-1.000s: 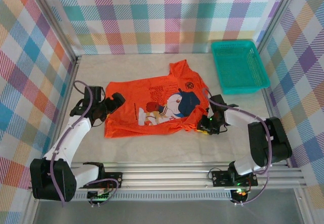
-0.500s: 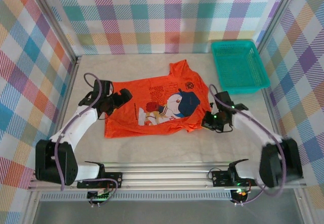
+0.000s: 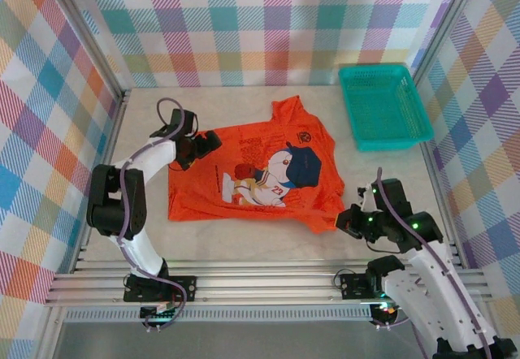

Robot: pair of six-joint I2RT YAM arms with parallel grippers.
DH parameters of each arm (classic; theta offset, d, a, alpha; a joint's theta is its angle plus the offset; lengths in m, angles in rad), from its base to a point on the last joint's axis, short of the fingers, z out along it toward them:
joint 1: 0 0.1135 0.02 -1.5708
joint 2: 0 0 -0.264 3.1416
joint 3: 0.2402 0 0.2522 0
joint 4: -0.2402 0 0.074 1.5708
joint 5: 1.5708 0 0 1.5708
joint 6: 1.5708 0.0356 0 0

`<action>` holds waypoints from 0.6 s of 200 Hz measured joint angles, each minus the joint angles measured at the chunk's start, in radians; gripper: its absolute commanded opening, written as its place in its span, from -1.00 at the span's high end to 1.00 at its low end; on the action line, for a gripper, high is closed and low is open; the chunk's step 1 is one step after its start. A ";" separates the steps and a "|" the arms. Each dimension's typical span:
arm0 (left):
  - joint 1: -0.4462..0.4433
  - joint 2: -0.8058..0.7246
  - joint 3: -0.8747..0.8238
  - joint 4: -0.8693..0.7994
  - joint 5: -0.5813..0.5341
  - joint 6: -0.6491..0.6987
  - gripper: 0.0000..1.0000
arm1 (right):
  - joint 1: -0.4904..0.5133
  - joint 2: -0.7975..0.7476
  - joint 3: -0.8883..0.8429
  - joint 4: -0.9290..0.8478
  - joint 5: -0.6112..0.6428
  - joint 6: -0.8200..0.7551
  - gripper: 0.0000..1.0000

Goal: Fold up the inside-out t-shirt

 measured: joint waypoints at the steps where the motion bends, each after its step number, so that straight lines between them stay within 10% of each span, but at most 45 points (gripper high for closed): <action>1: 0.000 0.000 0.000 0.000 0.000 0.000 -1.00 | 0.000 -0.002 0.000 -0.001 -0.001 0.001 1.00; 42: 0.004 0.004 -0.027 -0.010 -0.021 0.011 -1.00 | 0.000 -0.080 0.002 -0.087 -0.053 0.020 0.99; 54: 0.004 0.004 -0.028 -0.011 -0.024 0.014 -1.00 | 0.000 -0.111 -0.001 -0.102 -0.060 0.031 0.54; 120: 0.003 -0.058 -0.028 -0.087 -0.071 0.049 -1.00 | 0.000 -0.097 0.018 -0.101 -0.011 0.079 0.23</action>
